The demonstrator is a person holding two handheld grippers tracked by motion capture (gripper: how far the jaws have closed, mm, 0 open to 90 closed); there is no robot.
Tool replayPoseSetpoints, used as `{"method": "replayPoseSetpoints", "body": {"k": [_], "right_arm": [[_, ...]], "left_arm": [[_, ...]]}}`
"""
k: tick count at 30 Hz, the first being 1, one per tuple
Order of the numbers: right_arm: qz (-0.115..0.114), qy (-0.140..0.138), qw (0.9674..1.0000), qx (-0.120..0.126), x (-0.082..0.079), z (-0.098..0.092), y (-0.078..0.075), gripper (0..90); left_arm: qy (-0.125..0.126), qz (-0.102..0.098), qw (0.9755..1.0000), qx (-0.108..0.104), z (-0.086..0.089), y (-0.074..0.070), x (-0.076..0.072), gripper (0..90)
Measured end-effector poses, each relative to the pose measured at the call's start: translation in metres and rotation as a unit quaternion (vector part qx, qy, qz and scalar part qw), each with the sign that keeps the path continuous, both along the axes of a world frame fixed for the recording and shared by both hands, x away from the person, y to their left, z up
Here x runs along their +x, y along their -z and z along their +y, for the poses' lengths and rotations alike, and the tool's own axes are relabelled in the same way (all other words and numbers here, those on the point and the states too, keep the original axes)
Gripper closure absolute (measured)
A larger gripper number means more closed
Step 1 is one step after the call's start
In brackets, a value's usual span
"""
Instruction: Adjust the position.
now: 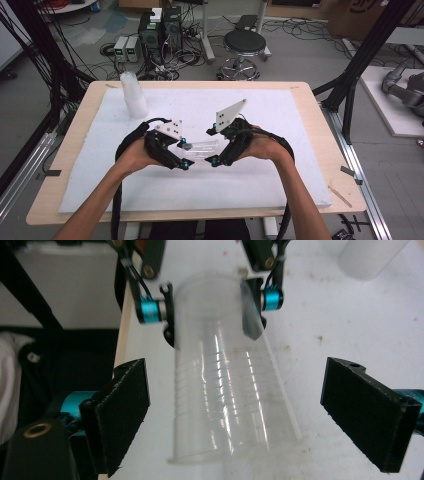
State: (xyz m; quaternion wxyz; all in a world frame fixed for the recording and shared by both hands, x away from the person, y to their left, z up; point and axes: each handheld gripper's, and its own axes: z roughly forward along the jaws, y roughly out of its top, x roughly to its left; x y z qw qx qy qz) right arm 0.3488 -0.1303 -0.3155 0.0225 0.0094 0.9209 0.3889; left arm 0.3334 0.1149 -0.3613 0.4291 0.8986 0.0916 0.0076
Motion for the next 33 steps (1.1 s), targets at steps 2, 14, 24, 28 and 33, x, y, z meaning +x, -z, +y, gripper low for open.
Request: {"method": "replayPoseSetpoints", "body": {"k": [2, 14, 24, 28, 33], "right_arm": [[0.003, 0.003, 0.9997, 0.026, 0.000, -0.006, -0.001, 12.3], [0.010, 0.035, 0.9897, 0.139, -0.001, -0.033, 0.003, 12.3], [0.018, 0.043, 0.9812, 0.187, -0.003, -0.042, 0.013, 12.3], [0.018, 0.043, 0.9802, 0.193, -0.002, -0.041, 0.016, 12.3], [0.022, 0.041, 0.9787, 0.200, -0.002, -0.040, 0.019, 12.3]], "left_arm": [[-0.007, -0.001, 0.9997, -0.025, 0.006, 0.006, -0.002, 41.6], [-0.025, -0.015, 0.9842, -0.175, 0.038, 0.028, -0.003, 41.5], [-0.020, -0.027, 0.9667, -0.254, 0.051, 0.033, -0.005, 41.6], [-0.016, -0.029, 0.9638, -0.265, 0.051, 0.033, -0.005, 41.6], [-0.015, -0.028, 0.9626, -0.269, 0.051, 0.035, -0.005, 41.6]]}}
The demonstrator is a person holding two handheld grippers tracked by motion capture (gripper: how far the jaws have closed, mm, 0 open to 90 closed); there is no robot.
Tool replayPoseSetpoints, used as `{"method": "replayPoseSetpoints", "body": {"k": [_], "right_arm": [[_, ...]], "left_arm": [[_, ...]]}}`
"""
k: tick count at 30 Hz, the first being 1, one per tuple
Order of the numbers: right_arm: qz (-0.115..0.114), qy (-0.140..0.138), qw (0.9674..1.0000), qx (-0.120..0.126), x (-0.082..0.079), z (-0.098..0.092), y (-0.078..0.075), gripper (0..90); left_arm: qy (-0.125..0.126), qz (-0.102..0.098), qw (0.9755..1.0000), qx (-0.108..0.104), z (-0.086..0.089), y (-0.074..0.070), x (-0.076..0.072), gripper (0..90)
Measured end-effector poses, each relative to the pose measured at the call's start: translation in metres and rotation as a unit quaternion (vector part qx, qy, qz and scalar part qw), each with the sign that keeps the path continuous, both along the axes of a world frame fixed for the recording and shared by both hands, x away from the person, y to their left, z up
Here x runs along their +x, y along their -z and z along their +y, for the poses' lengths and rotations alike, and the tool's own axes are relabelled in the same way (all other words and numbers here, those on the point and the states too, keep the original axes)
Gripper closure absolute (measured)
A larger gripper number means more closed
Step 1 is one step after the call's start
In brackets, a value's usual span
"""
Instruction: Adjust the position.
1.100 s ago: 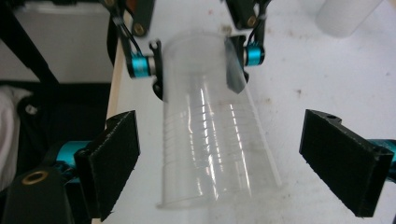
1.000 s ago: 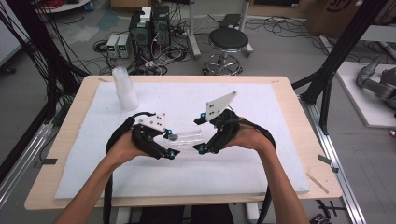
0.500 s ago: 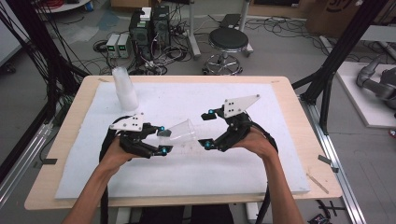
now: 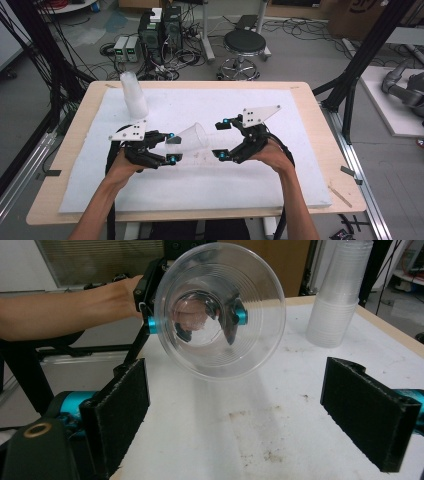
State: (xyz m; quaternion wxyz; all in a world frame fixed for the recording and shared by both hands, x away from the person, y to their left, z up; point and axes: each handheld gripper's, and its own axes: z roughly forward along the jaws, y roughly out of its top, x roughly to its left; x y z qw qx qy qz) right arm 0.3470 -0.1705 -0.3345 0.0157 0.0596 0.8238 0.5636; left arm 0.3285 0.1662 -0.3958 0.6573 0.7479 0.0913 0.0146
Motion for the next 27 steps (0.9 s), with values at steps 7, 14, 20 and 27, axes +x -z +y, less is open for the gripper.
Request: {"method": "replayPoseSetpoints", "body": {"k": [7, 14, 20, 27], "right_arm": [[0.007, -0.006, 0.9999, 0.006, 0.000, 0.003, 0.004, 12.3], [0.014, -0.015, 0.9997, 0.013, 0.001, 0.010, 0.010, 12.3], [0.016, -0.024, 0.9993, 0.022, 0.001, 0.019, 0.011, 12.3], [0.020, -0.032, 0.9990, 0.025, 0.001, 0.027, 0.013, 12.3]], "left_arm": [[0.005, -0.006, 0.9998, -0.017, -0.004, -0.001, -0.001, 41.6], [0.006, -0.007, 0.9997, -0.022, -0.007, -0.001, -0.001, 41.6], [0.012, -0.012, 0.9996, -0.023, -0.015, 0.000, -0.003, 41.6], [0.019, -0.013, 0.9994, -0.025, -0.024, 0.001, -0.002, 41.6]]}}
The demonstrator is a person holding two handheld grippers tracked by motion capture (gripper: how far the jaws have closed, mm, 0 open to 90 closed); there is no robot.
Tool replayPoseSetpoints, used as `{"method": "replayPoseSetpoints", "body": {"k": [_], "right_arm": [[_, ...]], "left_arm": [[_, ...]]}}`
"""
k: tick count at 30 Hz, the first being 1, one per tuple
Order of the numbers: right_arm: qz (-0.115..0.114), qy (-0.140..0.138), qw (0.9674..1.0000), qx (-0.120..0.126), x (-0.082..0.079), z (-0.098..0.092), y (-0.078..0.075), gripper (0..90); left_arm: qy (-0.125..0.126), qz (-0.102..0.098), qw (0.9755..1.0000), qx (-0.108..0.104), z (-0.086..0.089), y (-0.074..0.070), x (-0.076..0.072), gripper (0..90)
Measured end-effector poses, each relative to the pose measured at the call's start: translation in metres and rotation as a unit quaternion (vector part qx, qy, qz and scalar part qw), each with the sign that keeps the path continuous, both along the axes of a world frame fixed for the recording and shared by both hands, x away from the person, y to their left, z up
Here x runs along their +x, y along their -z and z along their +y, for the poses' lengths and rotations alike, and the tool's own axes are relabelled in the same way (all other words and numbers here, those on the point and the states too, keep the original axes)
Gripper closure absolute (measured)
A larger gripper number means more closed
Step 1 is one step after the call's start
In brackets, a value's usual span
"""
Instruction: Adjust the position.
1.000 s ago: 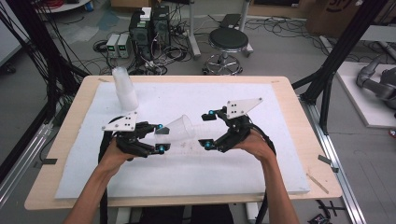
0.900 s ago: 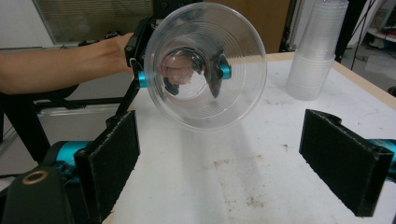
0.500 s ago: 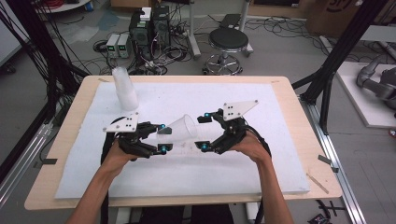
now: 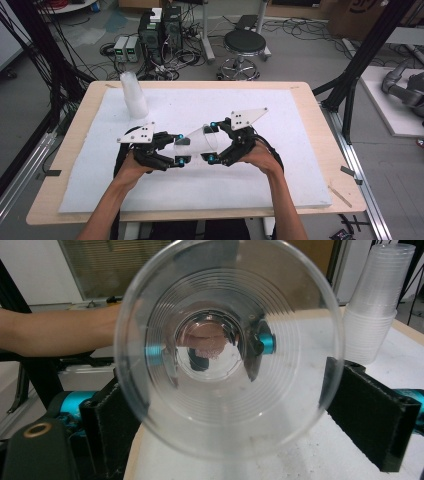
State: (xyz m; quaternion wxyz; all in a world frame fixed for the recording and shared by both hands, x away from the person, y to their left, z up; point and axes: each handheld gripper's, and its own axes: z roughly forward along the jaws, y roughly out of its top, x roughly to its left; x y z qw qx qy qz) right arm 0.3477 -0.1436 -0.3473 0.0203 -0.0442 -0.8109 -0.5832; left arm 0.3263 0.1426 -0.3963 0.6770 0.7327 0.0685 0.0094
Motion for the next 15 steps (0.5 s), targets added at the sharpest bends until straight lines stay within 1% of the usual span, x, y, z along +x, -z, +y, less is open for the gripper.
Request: {"method": "replayPoseSetpoints", "body": {"k": [1, 2, 4, 6, 8, 13, 15], "right_arm": [[-0.003, 0.000, 1.0000, 0.001, 0.0006, 0.0009, 0.0003, 12.4], [0.000, -0.001, 1.0000, 0.000, 0.0000, 0.0015, 0.0005, 12.4], [-0.001, -0.005, 1.0000, 0.001, 0.0002, 0.0032, 0.0006, 12.4], [0.002, -0.010, 0.9999, 0.003, 0.0000, 0.0044, 0.0006, 15.2], [-0.002, -0.014, 0.9999, 0.005, 0.0000, 0.0053, 0.0005, 15.3], [0.002, -0.018, 0.9998, 0.007, -0.0004, 0.0060, 0.0005, 15.6], [0.002, -0.020, 0.9998, 0.007, -0.0008, 0.0061, 0.0004, 17.7]], "left_arm": [[0.000, 0.001, 1.0000, 0.000, -0.0010, 0.0002, -0.0001, 41.6], [0.001, 0.001, 1.0000, 0.000, -0.0021, 0.0004, -0.0001, 41.6], [0.004, 0.000, 1.0000, 0.001, -0.0041, 0.0006, 0.0000, 41.6], [0.004, -0.001, 1.0000, 0.003, -0.0050, 0.0005, -0.0006, 41.6], [0.005, -0.002, 1.0000, 0.003, -0.0057, 0.0007, -0.0008, 41.6], [0.006, -0.001, 1.0000, 0.005, -0.0058, 0.0008, -0.0006, 41.6], [0.008, -0.001, 0.9999, 0.006, -0.0063, 0.0010, -0.0007, 41.6]]}}
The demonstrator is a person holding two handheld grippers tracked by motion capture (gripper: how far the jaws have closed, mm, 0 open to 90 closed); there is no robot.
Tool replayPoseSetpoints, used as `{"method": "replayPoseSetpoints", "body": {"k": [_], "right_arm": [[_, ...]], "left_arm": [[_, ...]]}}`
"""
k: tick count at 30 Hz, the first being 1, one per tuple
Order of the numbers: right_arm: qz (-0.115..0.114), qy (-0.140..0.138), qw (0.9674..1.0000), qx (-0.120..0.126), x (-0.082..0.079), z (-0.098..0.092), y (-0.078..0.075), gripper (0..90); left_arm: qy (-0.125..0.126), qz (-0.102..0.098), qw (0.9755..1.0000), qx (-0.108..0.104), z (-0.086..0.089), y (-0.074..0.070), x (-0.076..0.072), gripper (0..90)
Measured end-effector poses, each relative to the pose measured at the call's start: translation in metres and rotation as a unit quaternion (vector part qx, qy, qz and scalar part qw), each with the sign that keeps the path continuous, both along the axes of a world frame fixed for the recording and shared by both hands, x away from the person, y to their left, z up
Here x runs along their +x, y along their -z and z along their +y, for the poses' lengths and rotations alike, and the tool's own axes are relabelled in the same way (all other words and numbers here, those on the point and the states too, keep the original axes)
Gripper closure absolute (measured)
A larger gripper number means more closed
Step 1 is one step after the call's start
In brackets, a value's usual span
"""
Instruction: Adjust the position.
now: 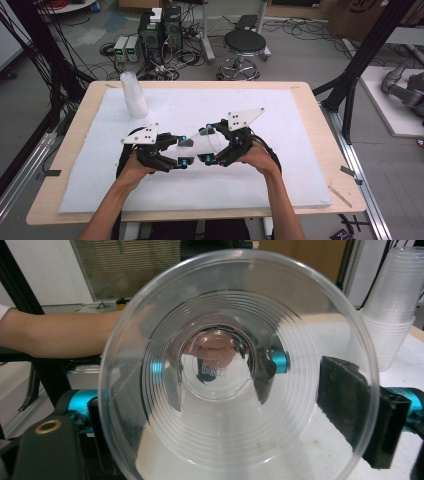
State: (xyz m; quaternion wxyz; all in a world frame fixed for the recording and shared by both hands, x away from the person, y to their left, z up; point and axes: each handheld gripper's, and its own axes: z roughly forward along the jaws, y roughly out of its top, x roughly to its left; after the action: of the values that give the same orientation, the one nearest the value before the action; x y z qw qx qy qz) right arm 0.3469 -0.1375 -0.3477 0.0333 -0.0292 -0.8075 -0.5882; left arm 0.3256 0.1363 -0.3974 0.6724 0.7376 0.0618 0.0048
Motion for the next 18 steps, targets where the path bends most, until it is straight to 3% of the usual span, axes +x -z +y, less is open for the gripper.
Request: {"method": "replayPoseSetpoints", "body": {"k": [4, 15, 17, 18], "right_arm": [[-0.009, -0.003, 0.9999, 0.006, -0.0008, 0.0005, -0.0004, 28.0], [-0.016, -0.006, 0.9998, 0.004, -0.0016, 0.0008, -0.0006, 32.6], [-0.018, -0.005, 0.9998, 0.004, -0.0015, 0.0006, -0.0007, 32.9], [-0.018, -0.004, 0.9998, 0.003, -0.0021, 0.0005, -0.0007, 32.9]], "left_arm": [[-0.002, 0.002, 1.0000, 0.002, -0.0003, 0.0008, 0.0005, 41.6], [-0.003, 0.003, 1.0000, 0.005, 0.0000, 0.0010, 0.0005, 41.4], [-0.002, 0.008, 1.0000, 0.003, -0.0001, 0.0011, 0.0005, 40.6], [-0.003, 0.019, 0.9998, 0.000, -0.0006, 0.0013, 0.0012, 35.5]]}}
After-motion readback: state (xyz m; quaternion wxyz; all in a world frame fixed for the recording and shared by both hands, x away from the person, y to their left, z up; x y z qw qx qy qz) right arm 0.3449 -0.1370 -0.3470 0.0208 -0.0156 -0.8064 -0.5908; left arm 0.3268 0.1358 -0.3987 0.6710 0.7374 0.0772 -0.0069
